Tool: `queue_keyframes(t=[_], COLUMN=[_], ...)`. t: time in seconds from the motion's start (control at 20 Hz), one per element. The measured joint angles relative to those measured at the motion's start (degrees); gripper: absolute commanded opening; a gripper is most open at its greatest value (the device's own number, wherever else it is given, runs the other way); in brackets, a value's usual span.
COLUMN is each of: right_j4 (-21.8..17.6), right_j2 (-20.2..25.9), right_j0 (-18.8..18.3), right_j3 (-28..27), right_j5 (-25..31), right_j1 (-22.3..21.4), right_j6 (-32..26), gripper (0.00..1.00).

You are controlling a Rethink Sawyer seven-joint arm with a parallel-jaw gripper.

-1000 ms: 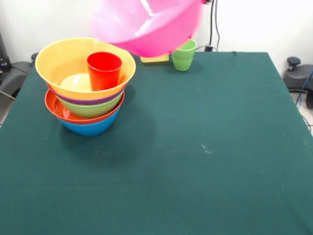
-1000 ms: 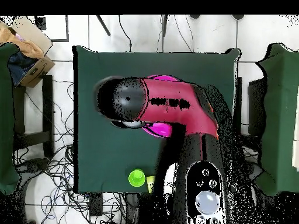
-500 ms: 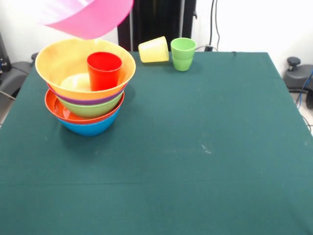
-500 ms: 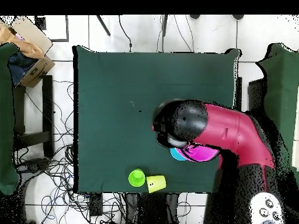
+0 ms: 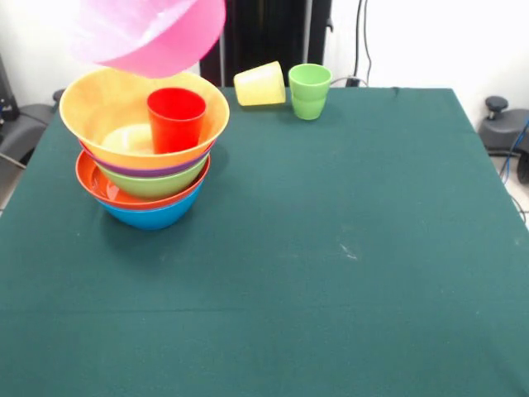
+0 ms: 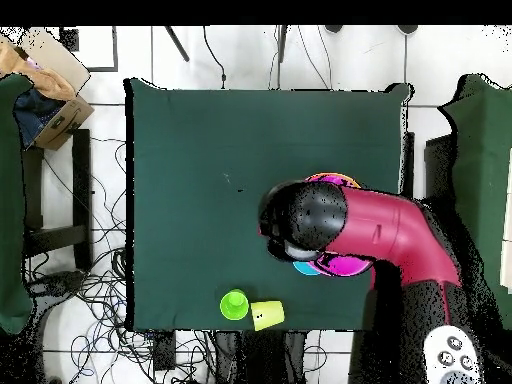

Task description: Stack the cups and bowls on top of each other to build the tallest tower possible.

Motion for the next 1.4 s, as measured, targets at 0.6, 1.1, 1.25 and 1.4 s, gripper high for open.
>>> queue_keyframes(t=[0.6,1.1,1.25,1.4], right_j4=[0.0,-0.1,-0.1,-0.1], right_j2=[6.9,13.9,16.2,18.4], right_j0=[-1.9,-11.2,-14.7,-17.7], right_j3=[4.9,8.0,8.5,8.5], right_j5=[-8.5,-8.5,-8.5,-8.5], right_j1=[0.0,-1.8,-2.8,-3.5], right_j6=[0.0,-0.4,-1.4,-2.5], gripper=[0.0,0.0,0.0,0.0])
